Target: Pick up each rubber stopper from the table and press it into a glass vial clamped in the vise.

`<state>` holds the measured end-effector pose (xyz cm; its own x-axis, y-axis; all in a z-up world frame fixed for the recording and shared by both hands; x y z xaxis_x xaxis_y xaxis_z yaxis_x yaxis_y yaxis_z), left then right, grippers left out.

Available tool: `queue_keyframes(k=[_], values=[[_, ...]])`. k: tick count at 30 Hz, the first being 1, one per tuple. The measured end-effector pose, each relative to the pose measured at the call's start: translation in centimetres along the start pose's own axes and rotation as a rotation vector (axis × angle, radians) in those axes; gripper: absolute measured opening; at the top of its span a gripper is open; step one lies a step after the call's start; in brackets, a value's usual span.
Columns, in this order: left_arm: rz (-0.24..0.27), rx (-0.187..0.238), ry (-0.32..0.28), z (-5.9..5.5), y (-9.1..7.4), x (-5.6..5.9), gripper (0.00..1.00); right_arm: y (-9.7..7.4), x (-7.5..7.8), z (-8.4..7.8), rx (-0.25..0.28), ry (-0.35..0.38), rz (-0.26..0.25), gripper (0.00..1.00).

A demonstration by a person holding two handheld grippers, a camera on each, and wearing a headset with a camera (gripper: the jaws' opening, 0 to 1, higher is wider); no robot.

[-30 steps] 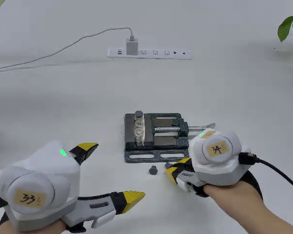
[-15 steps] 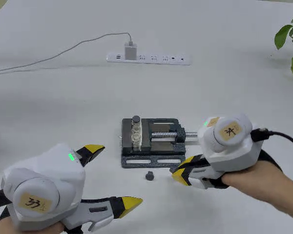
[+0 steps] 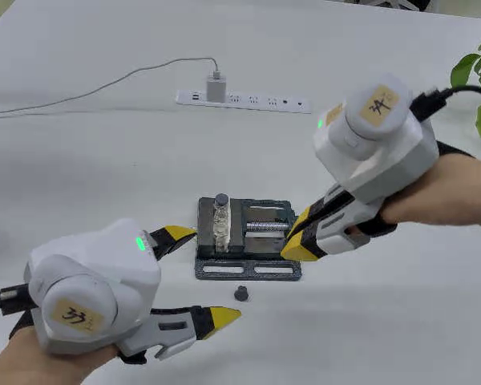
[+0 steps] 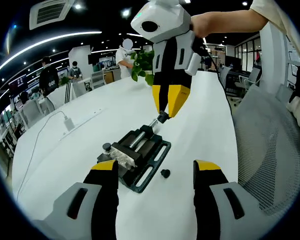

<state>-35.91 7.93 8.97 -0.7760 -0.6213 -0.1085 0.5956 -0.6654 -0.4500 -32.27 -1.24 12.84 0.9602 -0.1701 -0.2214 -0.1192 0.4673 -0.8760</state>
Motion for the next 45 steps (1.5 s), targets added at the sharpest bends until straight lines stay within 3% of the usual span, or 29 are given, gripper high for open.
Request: queue_keyframes(k=[8, 15, 20, 29, 45], values=[[-0.024, 0.034, 0.035, 1.2, 0.4, 0.3, 0.43, 0.8, -0.7, 1.4, -0.072, -0.083, 0.052, 0.07], [-0.055, 0.026, 0.161, 1.6, 0.7, 1.0, 0.30, 1.6, -1.8, 1.1, -0.152, -0.120, 0.096, 0.07], [-0.079, 0.023, 0.212, 1.9, 1.0, 1.5, 0.24, 1.9, -2.1, 1.0, -0.178, -0.114, 0.118, 0.07], [-0.117, 0.011, 0.313, 2.3, 1.4, 2.2, 0.14, 2.4, -2.7, 1.1, -0.196, -0.107, 0.143, 0.07], [-0.164, -0.003, 0.378, 2.2, 1.6, 2.9, 0.05, 2.8, -2.7, 0.8, -0.210, -0.110, 0.151, 0.07]])
Point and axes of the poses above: the centre of the closed fingertips' face, and the gripper's own axes: y roughly forward along the fingers, x roughly to its right, z roughly out of its top, the point moved 4 cm from there along -y, roughly backward along the fingers, and after that the axes turned 5 degrees about z, right-handed, at the moved point
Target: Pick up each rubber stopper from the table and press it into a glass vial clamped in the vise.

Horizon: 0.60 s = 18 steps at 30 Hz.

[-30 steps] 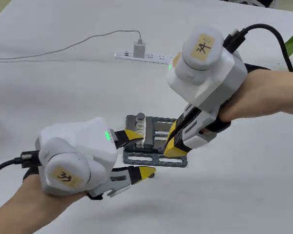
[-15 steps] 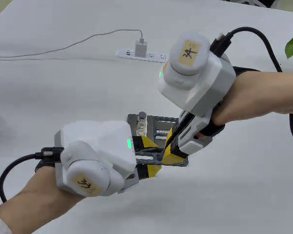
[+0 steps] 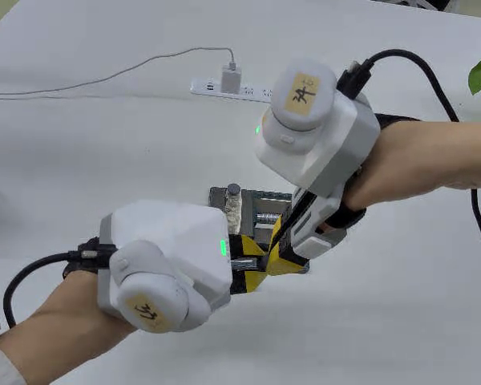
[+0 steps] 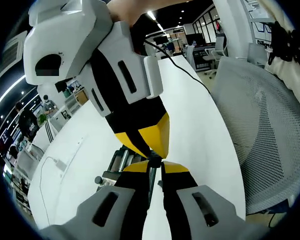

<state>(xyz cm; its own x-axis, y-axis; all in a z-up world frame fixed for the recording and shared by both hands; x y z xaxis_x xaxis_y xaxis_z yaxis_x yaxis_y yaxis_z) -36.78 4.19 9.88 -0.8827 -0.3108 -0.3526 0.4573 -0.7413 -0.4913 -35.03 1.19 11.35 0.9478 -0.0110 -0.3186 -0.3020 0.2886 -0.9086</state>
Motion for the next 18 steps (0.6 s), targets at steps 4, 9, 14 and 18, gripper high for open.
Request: queue_keyframes(k=[4, 9, 14, 18], values=[[-0.015, -0.001, -0.025, -0.03, -0.01, 0.15, 0.05, 0.14, -0.09, -0.10, 0.000, 0.002, 0.010, 0.07], [-0.014, 0.001, -0.042, -0.09, -0.03, 0.26, 0.04, 0.22, -0.14, -0.15, 0.004, -0.013, 0.020, 0.08], [0.004, 0.019, -0.136, -0.25, -0.08, -0.01, 0.04, -0.04, -0.14, 0.17, 0.032, -0.124, 0.005, 0.09], [0.016, 0.042, -0.243, -0.51, -0.29, -0.35, 0.04, -0.56, -0.06, -0.04, 0.034, -0.131, -0.017, 0.13]])
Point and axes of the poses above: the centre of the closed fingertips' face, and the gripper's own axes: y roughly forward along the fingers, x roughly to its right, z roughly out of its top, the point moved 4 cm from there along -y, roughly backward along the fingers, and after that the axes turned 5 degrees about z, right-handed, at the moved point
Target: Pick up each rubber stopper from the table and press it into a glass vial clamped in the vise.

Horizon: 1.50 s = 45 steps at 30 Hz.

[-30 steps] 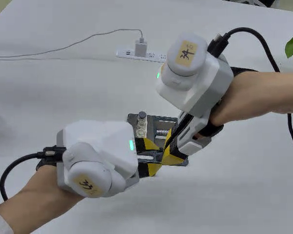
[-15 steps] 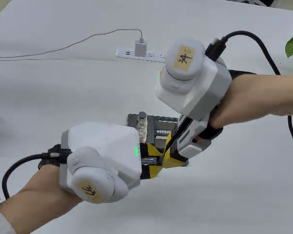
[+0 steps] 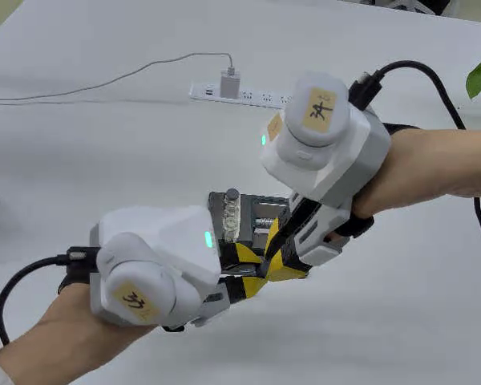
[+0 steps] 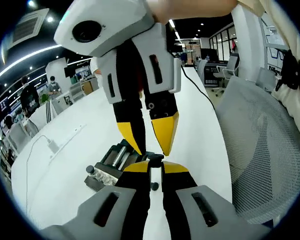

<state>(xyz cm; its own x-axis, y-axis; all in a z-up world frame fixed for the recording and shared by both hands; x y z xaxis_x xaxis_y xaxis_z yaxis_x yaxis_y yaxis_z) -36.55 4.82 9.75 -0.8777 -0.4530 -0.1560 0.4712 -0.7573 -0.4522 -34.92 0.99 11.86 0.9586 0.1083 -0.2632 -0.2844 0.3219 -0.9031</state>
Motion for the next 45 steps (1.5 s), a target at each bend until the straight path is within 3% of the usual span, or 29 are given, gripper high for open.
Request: queue_keyframes(k=[5, 7, 10, 12, 21, 30, 45], values=[[0.009, 0.018, -0.104, -0.5, -0.3, -0.3, 0.04, -0.6, 0.1, 0.2, 0.061, -0.028, -0.019, 0.24], [0.010, 0.039, -0.167, -0.6, -0.4, -0.3, 0.04, -0.8, -0.2, 0.3, 0.103, -0.046, -0.013, 0.25], [0.012, 0.049, -0.200, -0.8, -0.7, -0.4, 0.04, -1.0, -0.7, 0.6, 0.167, -0.044, 0.004, 0.26], [0.003, 0.083, -0.255, -0.5, -0.8, -0.3, 0.04, -1.2, -0.9, 0.5, 0.192, -0.043, 0.007, 0.25], [-0.021, 0.108, -0.275, -0.3, -1.1, 0.3, 0.04, -0.7, -1.1, 0.1, 0.244, -0.052, 0.018, 0.20], [-0.041, 0.138, -0.284, 0.2, -1.2, 0.7, 0.04, -0.3, -1.4, 0.1, 0.237, -0.070, 0.043, 0.14], [-0.053, 0.140, -0.295, 0.2, -1.1, 0.8, 0.04, -0.3, -1.5, 0.2, 0.225, -0.086, 0.062, 0.12]])
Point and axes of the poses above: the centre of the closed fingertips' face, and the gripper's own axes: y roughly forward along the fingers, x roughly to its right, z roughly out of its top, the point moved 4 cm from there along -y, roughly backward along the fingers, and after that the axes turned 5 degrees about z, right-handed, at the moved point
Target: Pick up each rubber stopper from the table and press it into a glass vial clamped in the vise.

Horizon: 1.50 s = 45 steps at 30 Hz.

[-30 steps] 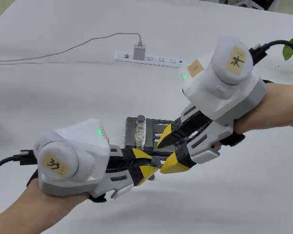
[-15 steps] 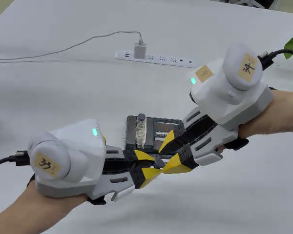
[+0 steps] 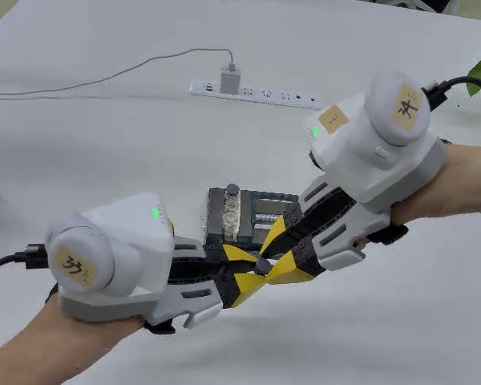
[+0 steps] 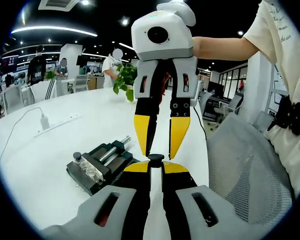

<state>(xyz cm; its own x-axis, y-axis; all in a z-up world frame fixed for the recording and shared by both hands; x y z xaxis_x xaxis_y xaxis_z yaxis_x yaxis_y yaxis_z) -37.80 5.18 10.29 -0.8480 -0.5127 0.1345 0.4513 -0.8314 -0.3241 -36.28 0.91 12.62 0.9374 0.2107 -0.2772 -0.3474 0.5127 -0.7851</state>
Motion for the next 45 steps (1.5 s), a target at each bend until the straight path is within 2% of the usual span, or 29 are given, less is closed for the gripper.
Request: queue_keyframes(k=[6, 13, 16, 26, 33, 45], values=[[0.003, -0.005, -0.023, -0.20, 0.07, -0.08, 0.04, -0.10, -0.20, 0.10, -0.004, -0.001, -0.001, 0.11], [-0.005, -0.007, -0.009, -0.19, 0.21, 0.00, 0.04, -0.17, -0.02, -0.17, -0.011, -0.004, -0.005, 0.10], [-0.009, -0.002, -0.011, -0.10, 0.23, 0.08, 0.04, -0.19, 0.27, -0.35, -0.021, -0.008, -0.018, 0.14], [-0.012, -0.005, -0.014, -0.14, 0.25, 0.18, 0.04, 0.16, 0.06, -0.23, -0.031, -0.018, -0.001, 0.10], [-0.012, -0.001, -0.028, -0.11, 0.31, 0.24, 0.04, 0.13, -0.01, -0.24, -0.050, -0.043, -0.008, 0.08], [-0.020, -0.003, 0.007, -0.08, 0.39, 0.33, 0.04, 0.01, -0.14, -0.33, -0.062, -0.056, 0.014, 0.08]])
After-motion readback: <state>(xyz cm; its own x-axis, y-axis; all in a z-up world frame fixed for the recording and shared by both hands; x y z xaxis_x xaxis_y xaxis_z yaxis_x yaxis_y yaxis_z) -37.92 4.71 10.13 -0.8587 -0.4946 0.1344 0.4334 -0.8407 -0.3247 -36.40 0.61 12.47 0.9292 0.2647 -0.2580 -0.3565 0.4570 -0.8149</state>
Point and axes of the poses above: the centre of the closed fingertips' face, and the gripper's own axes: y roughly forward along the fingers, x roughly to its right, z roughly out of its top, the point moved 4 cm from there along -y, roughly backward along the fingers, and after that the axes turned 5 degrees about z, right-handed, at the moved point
